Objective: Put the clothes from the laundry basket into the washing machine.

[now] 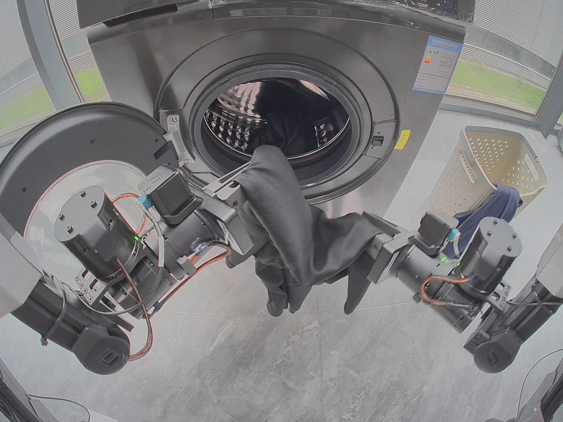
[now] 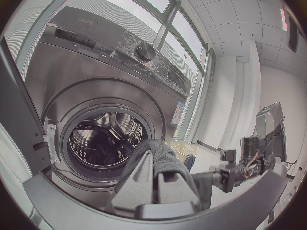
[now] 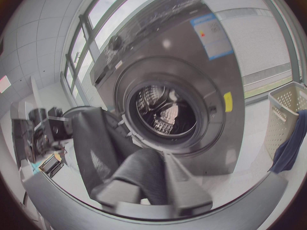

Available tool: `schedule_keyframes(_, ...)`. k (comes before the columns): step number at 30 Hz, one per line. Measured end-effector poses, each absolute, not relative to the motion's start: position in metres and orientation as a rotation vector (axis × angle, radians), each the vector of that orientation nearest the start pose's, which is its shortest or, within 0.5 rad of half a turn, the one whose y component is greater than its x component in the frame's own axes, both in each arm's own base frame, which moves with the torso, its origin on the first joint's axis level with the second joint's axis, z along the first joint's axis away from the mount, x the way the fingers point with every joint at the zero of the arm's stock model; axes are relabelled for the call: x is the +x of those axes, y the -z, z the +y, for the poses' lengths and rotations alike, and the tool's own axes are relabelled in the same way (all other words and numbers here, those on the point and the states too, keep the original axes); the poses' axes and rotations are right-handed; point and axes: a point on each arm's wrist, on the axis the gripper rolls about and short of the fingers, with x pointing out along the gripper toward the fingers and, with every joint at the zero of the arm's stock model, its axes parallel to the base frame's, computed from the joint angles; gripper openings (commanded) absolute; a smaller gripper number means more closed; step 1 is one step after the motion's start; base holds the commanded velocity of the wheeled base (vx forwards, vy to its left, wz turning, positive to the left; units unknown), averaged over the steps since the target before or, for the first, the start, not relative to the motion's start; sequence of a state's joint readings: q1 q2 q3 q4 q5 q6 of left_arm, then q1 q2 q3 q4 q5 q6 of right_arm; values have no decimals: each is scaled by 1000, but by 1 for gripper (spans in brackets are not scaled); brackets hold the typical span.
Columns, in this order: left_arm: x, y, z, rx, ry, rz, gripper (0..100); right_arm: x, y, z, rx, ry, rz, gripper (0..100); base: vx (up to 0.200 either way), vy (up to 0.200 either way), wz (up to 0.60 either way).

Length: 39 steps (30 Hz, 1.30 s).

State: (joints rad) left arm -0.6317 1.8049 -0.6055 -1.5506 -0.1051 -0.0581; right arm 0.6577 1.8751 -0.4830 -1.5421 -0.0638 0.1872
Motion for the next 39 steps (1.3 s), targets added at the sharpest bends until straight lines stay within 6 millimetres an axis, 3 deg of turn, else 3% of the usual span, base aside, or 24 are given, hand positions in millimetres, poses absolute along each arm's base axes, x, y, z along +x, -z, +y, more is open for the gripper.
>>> schedule_keyframes(13, 249, -197, -176, -154, 703, -352, 0, 242, -52, 205, 98, -627, 201, 100, 0, 0, 0)
schedule_keyframes(22, 255, -207, -176, -177, 657, -390, 0, 229, -17, 201, 34, -626, 344, 100, 0, 0, 0)
schedule_keyframes(30, 253, -208, -177, -177, 663, -392, 0, 243, -20, 210, 60, -618, 296, 100, 0, 0, 0)
schedule_keyframes(39, 250, -205, -177, -170, 679, -382, 0, 276, -58, 236, 143, -633, 76, 100, 0, 0, 0)
